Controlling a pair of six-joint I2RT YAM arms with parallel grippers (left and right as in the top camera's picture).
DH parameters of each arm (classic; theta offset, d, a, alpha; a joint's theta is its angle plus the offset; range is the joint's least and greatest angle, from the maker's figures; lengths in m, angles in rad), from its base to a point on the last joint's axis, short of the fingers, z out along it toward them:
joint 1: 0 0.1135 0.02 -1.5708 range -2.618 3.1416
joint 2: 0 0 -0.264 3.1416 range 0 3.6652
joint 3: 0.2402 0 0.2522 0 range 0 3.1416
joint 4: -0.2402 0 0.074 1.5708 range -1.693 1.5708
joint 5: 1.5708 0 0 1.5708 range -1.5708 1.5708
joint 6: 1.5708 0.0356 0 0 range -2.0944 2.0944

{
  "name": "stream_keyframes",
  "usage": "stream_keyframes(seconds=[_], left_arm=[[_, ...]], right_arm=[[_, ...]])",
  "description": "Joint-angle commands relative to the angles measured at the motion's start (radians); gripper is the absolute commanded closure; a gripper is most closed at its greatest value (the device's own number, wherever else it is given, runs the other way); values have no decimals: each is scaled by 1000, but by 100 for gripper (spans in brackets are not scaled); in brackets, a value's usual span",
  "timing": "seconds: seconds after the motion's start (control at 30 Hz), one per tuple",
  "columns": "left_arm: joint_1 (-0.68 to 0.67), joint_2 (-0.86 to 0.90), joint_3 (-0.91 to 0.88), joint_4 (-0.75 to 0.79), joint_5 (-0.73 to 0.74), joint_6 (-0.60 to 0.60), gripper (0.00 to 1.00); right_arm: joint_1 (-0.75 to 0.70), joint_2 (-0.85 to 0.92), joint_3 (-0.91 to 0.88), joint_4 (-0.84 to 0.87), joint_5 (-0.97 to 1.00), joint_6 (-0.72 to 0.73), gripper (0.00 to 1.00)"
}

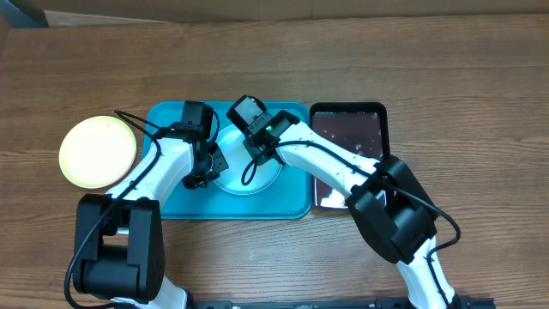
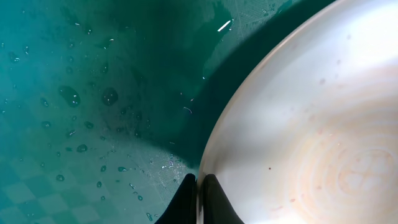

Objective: Clean dirty plates on tray and stack at the side
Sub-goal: 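Scrub the light-blue plate with the sponge in the right gripper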

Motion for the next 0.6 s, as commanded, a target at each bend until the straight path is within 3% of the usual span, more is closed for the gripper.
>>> stream_keyframes(seconds=[0.0, 0.17, 0.57], left_arm=[[-5, 12, -24, 4, -11, 20, 96], [-5, 12, -24, 0, -14, 22, 96], [-5, 12, -24, 0, -14, 24, 96]], right_arm=[[2, 59, 19, 5, 19, 49, 96], [2, 109, 19, -4, -45, 83, 96], [4, 108, 20, -40, -590, 83, 96]])
